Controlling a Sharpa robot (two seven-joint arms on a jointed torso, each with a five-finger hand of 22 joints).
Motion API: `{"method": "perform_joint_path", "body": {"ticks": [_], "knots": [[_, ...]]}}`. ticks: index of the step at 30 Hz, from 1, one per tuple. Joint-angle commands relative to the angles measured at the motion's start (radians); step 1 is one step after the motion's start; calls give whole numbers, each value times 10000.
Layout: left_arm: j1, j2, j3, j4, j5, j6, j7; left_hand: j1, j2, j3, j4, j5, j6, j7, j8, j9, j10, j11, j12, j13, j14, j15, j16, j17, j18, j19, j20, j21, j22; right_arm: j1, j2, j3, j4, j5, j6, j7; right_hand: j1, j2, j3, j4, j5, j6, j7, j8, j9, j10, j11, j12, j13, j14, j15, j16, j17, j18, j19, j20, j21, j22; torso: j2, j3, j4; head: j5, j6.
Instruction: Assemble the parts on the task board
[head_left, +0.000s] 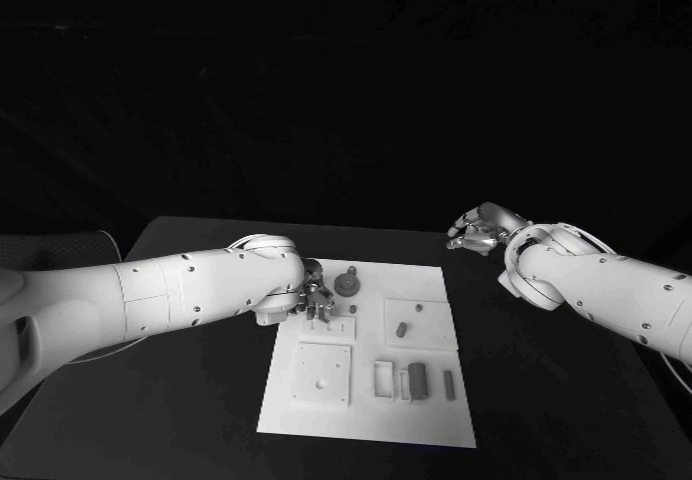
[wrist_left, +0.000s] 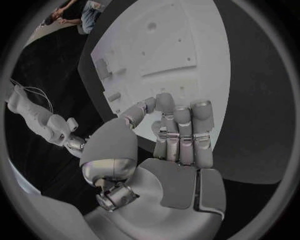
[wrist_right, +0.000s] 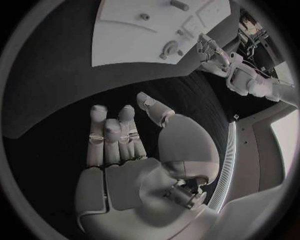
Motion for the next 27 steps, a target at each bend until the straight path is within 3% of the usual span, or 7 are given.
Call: {"method": "perform_joint_path", "body": {"ticks": [1, 14, 16, 27], "knots": [[1, 21, 7, 7, -91, 465, -103, -22, 158, 103, 95, -38, 812, -380, 1381, 3051, 13, -58, 61, 15, -85, -165, 75, -17, 633, -91, -107, 78, 225, 5, 8, 6, 32, -151, 104, -69, 76, 27, -4, -41, 31, -26, 138, 37, -16, -46, 19, 33, -2, 67, -18, -20, -5, 130, 17, -34, -33, 13, -1, 1, -4, 19, -10], [-114, 147, 8, -161, -334, 243, 23, -307, 354, 60, 329, -354, 855, -399, 1359, 3115, 11, -77, 139, 16, -126, -186, 235, -127, 622, -138, -137, 211, 216, 5, 34, 6, 52, -160, 139, -86, 76, 24, -7, -40, 49, -25, 139, 38, -17, -47, 20, 33, -2, 66, -18, -20, -5, 130, 17, -33, -33, 14, 7, 0, -15, -15, -39], [-114, 149, 8, -174, -334, 242, 49, -384, 415, 54, 399, -724, 876, -412, 1354, 3137, 16, -88, 164, 15, -129, -198, 290, -167, 627, -148, -153, 256, 213, 5, 45, 6, 56, -160, 161, -75, 74, 23, -8, -39, 50, -25, 139, 38, -17, -47, 20, 33, -3, 66, -18, -20, -5, 129, 17, -32, -33, 14, 6, 8, -12, -21, -48], [-161, 251, 8, -271, -330, 252, 135, -507, 597, 60, 452, -1034, 940, -440, 1351, 3184, 53, -115, 218, 11, -111, -209, 399, -250, 617, -152, -161, 358, 212, 6, 93, 6, 123, -159, 195, -68, 64, 17, -15, -34, 56, -25, 140, 38, -17, -48, 21, 33, -3, 65, -17, -20, -5, 129, 16, -30, -33, 15, 9, -3, -7, -90, -67]]}}
